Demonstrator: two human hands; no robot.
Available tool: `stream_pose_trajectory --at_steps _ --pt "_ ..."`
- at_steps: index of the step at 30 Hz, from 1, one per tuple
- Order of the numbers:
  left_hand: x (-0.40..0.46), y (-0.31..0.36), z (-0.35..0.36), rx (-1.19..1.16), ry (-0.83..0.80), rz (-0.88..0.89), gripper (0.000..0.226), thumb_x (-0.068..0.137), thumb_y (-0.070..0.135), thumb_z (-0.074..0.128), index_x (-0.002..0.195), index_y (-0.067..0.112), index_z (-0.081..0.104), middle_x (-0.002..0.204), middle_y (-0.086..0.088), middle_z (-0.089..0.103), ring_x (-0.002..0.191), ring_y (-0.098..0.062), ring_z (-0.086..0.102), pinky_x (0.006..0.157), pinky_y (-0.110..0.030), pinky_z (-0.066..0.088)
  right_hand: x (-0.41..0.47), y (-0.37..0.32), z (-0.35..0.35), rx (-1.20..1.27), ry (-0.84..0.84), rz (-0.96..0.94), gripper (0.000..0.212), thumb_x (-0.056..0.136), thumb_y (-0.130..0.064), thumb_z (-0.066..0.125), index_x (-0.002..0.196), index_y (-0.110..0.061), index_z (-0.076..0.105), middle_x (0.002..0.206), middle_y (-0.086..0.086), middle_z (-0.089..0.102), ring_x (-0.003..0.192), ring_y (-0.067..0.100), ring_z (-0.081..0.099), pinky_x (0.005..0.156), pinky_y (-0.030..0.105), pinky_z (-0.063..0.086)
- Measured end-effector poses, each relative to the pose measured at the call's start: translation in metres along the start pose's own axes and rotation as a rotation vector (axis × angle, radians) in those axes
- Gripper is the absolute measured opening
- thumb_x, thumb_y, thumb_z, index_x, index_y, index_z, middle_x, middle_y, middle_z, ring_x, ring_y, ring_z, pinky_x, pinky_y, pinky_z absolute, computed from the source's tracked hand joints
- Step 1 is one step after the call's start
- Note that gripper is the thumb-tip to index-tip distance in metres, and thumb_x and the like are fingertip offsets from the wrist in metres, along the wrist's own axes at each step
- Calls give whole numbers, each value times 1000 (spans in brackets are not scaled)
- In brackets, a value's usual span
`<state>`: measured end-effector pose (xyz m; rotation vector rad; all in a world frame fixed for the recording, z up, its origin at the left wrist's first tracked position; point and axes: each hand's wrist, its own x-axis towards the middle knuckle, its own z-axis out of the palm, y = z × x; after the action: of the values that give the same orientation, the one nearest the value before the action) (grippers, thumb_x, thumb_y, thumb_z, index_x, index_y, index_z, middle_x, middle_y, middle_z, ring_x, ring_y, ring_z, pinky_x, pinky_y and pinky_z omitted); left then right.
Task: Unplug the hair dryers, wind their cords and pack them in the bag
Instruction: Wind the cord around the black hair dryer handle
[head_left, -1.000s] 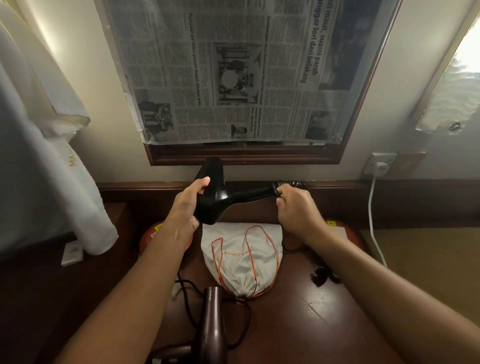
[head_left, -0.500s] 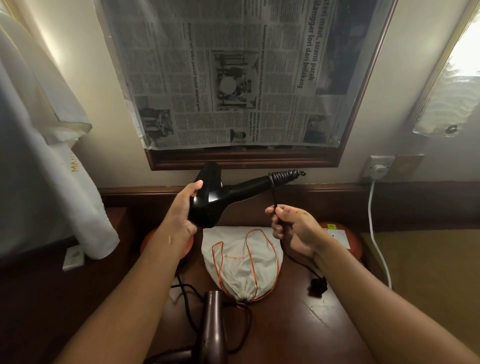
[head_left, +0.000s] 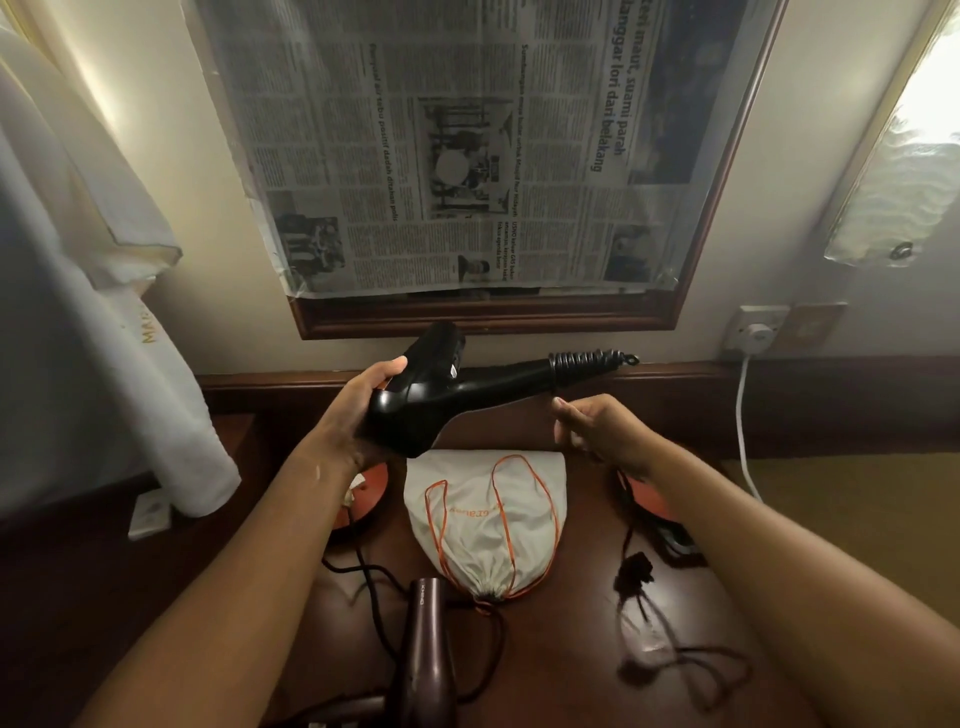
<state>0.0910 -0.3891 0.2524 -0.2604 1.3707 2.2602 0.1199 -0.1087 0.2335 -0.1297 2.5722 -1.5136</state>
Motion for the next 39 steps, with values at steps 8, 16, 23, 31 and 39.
stream_pose_trajectory --at_steps 8,16,23,31,39 --pt "-5 3 -7 121 -9 -39 69 74 40 72 129 3 53 108 -20 64 95 -33 62 85 -42 50 15 -12 -33 -385 -24 -7 18 86 10 48 86 -1 62 73 -1 56 66 12 49 60 15 38" --pt "-8 9 -7 143 -30 -71 76 68 39 78 129 2 52 109 -21 63 95 -33 62 92 -43 49 33 -45 -68 -597 10 -100 32 80 -41 71 81 -8 72 76 9 69 68 14 58 61 24 45" --pt "-8 16 9 304 43 -47 46 77 42 64 108 8 58 86 -14 65 75 -26 61 65 -34 48 29 -66 -73 -782 49 -226 40 75 -51 72 73 -11 72 65 9 65 59 16 53 57 28 43" --pt "1 6 19 318 203 15 45 80 39 67 113 11 55 105 -18 62 95 -32 60 72 -39 51 18 -75 -60 -913 112 -308 32 83 -44 67 77 -14 70 62 -4 56 68 21 57 67 35 53" --pt "8 -3 17 167 304 106 44 76 37 71 111 13 60 109 -15 66 98 -32 63 78 -42 53 0 -69 -35 -891 171 -301 29 94 -32 53 83 -10 68 72 2 57 70 22 53 63 30 45"
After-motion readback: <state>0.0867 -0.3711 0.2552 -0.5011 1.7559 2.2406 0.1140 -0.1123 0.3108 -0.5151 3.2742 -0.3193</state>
